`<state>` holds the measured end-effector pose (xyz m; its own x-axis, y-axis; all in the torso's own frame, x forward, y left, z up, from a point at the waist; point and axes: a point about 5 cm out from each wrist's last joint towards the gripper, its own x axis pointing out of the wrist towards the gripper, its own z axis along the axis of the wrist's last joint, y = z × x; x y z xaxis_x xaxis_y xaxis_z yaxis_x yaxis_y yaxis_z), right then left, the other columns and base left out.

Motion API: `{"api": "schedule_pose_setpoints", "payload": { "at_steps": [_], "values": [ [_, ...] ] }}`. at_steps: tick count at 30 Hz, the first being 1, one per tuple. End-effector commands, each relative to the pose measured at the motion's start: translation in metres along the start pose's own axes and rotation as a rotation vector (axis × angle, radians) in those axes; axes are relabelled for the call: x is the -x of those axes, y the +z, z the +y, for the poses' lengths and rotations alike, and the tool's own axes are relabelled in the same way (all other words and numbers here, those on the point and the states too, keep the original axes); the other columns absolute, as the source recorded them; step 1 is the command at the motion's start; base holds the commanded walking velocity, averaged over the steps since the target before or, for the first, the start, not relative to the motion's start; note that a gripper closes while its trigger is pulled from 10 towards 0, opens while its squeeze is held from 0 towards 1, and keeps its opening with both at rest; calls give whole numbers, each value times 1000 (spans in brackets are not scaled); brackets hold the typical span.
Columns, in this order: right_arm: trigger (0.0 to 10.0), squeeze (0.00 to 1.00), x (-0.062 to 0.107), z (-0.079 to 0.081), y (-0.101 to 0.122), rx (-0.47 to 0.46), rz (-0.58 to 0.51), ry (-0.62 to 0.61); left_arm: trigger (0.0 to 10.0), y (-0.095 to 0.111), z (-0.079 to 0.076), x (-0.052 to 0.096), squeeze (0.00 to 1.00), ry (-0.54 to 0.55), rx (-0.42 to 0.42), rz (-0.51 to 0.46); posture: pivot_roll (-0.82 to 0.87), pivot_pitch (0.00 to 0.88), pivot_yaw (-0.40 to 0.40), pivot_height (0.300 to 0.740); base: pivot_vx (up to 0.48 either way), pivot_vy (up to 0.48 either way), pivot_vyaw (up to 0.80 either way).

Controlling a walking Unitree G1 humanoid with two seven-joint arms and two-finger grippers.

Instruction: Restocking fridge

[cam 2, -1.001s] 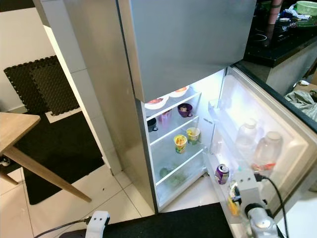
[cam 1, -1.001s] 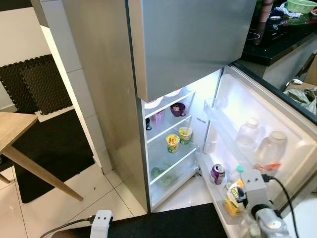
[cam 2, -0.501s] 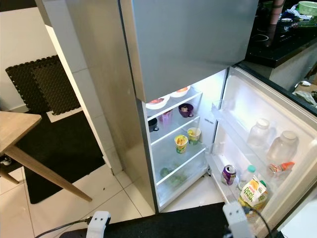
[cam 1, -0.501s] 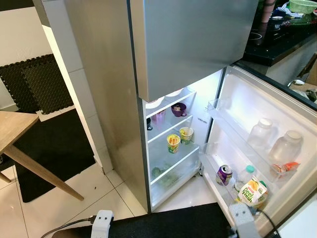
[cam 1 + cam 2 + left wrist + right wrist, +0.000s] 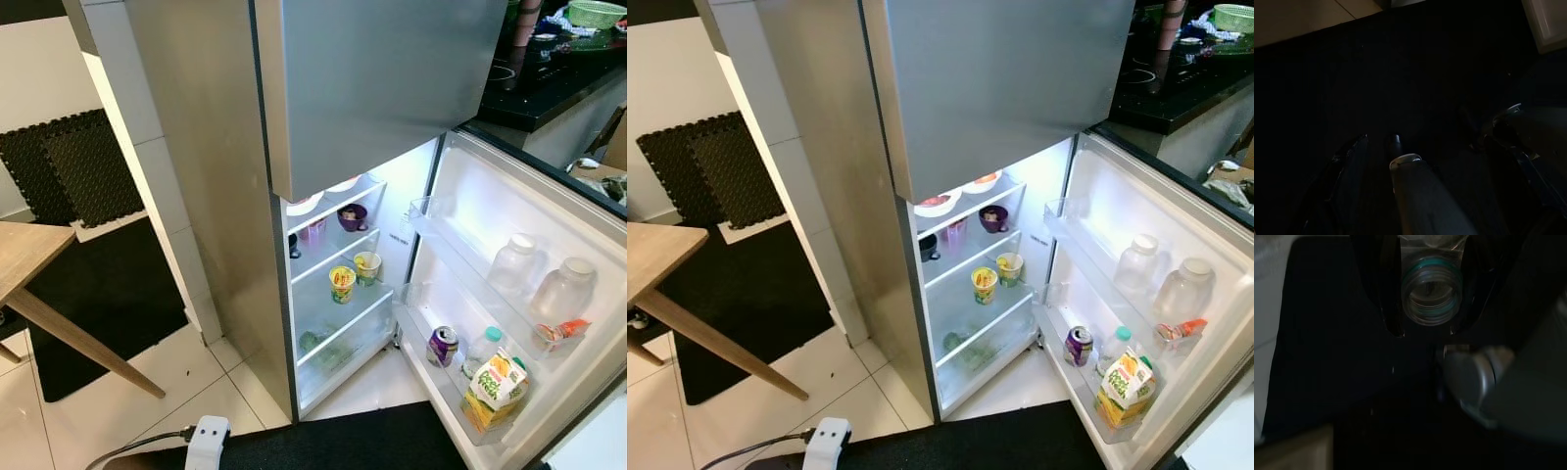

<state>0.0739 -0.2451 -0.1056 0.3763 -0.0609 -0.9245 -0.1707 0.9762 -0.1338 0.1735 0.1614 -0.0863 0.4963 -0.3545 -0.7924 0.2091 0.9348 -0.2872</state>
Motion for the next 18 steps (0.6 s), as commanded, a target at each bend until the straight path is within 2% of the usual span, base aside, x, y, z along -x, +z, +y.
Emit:
{"api": "schedule_pose_setpoints", "payload": {
  "at_steps": [1,9,18],
  "values": [
    [10000,0,0,5,-4,-7,27,27,10000,-3,-2,0,0,-2,-3,11,-237,0,25,740,0,0,0],
    [10000,0,0,6,-5,-21,30,34,10000,-2,-2,-1,0,-4,-8,14,-241,0,30,740,0,0,798],
    [10000,0,-2,4,0,9,38,-7,10000,-3,-5,-2,0,-8,-13,16,-233,0,26,740,0,0,0]
  ]
}}
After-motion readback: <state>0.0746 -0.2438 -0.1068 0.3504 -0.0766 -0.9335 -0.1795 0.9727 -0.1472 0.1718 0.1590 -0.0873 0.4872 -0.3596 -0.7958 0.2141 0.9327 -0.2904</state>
